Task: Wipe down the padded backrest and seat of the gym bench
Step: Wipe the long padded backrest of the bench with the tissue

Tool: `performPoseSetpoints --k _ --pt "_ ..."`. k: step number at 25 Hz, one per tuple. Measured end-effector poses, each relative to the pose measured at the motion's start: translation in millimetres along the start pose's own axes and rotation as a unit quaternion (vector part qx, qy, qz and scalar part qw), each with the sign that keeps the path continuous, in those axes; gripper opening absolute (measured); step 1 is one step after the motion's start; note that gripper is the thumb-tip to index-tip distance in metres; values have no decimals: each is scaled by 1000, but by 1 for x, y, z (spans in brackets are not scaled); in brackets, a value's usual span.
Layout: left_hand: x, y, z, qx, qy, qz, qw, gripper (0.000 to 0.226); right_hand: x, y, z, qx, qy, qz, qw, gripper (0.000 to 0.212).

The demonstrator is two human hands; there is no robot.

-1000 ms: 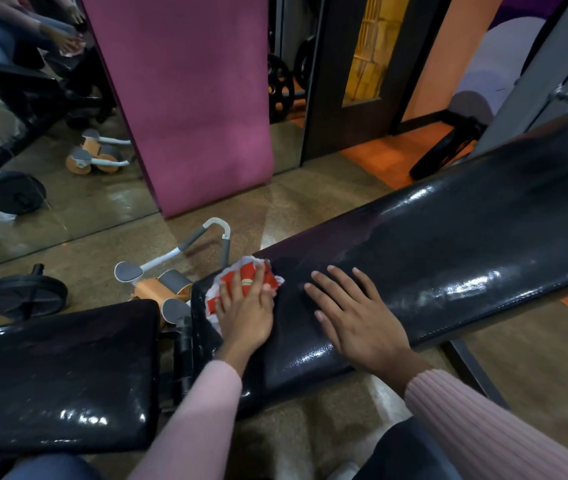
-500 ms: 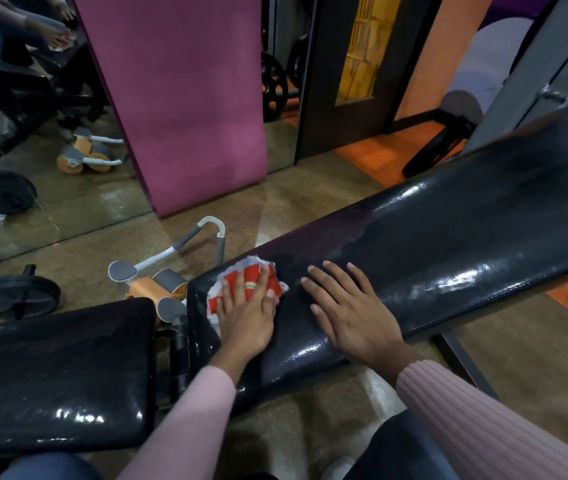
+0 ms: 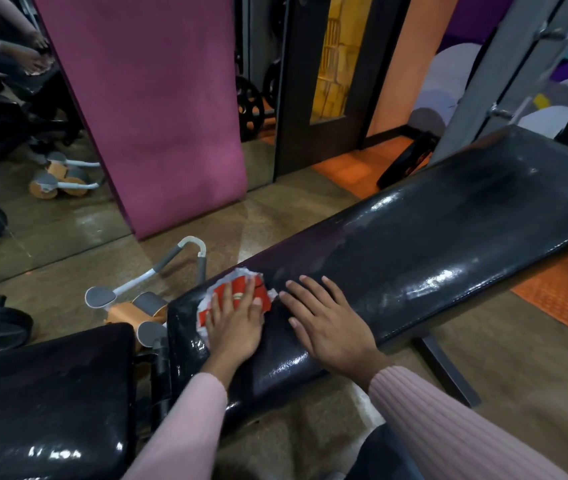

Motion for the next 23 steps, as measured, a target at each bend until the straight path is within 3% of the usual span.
performPoseSetpoints --k 3,6,10,14,17,20,23 --pt "-2 32 -10 16 0 28 999 49 2 -2 1 3 -3 3 1000 47" --pt "-22 79 22 -36 -41 29 998 50 4 -1 2 4 -9 8 1000 46" --pt "-21 49 34 -46 -25 30 998 49 3 -1 1 6 -10 4 1000 46" --pt "-2 12 -6 16 10 15 1000 51 2 0 2 3 -9 5 1000 45" --pt "-1 39 -27 56 27 44 997 49 3 -2 3 5 -14 9 1000 45" --pt "-21 83 11 -25 -30 55 998 49 1 -2 3 7 -13 3 1000 46" --pt "-30 74 41 -73 -48 52 995 56 2 -3 5 4 -7 4 1000 47"
Point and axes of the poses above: each hand's wrist, its own y-axis away from the middle knuckle, its own x-axis out of the back of the hand, z = x × y, the point moved 9 cm from there along -y, towards the middle knuckle, and after that the axes turned 5 degrees about y, right-handed, at the moved point
